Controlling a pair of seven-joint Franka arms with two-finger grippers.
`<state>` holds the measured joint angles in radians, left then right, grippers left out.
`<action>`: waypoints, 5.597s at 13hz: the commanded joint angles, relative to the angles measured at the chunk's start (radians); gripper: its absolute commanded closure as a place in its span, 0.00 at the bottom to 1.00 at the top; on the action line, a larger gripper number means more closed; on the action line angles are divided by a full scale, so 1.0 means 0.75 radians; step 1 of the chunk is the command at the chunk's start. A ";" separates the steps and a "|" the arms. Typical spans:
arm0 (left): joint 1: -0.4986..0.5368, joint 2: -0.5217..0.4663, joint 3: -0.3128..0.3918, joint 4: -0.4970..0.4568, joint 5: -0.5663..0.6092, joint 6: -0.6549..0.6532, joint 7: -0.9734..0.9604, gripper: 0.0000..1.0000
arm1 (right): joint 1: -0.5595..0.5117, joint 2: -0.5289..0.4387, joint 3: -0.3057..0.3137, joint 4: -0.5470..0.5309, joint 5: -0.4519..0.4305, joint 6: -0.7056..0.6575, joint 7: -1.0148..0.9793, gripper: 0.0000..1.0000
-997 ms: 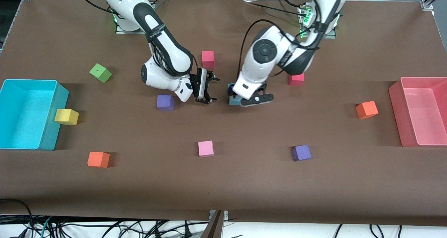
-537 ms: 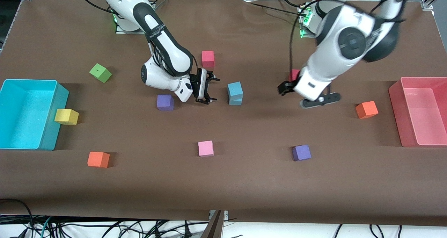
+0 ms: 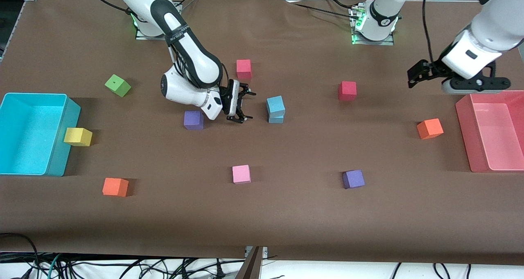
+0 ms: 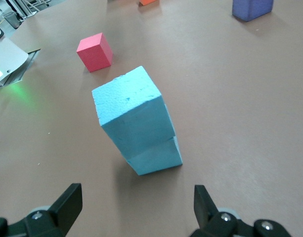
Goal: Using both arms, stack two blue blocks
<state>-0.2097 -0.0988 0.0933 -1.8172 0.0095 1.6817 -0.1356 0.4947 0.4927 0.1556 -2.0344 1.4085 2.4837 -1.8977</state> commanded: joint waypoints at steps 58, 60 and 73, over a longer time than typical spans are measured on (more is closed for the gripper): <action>0.065 0.113 0.000 0.241 0.018 -0.127 -0.024 0.00 | -0.645 -0.643 -0.265 0.555 -1.880 -1.248 2.733 0.00; 0.067 0.113 0.000 0.241 0.018 -0.127 -0.018 0.00 | -0.647 -0.645 -0.267 0.555 -1.906 -1.238 2.723 0.00; 0.159 0.113 0.023 0.306 0.034 -0.162 0.081 0.00 | -0.662 -0.616 -0.275 0.557 -1.898 -1.193 2.549 0.00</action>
<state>-0.1058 -0.0293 0.1077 -1.6217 0.0138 1.5867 -0.1053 0.0164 0.0374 -0.0541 -1.6138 -0.0138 1.5829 0.0389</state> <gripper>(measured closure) 0.000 0.000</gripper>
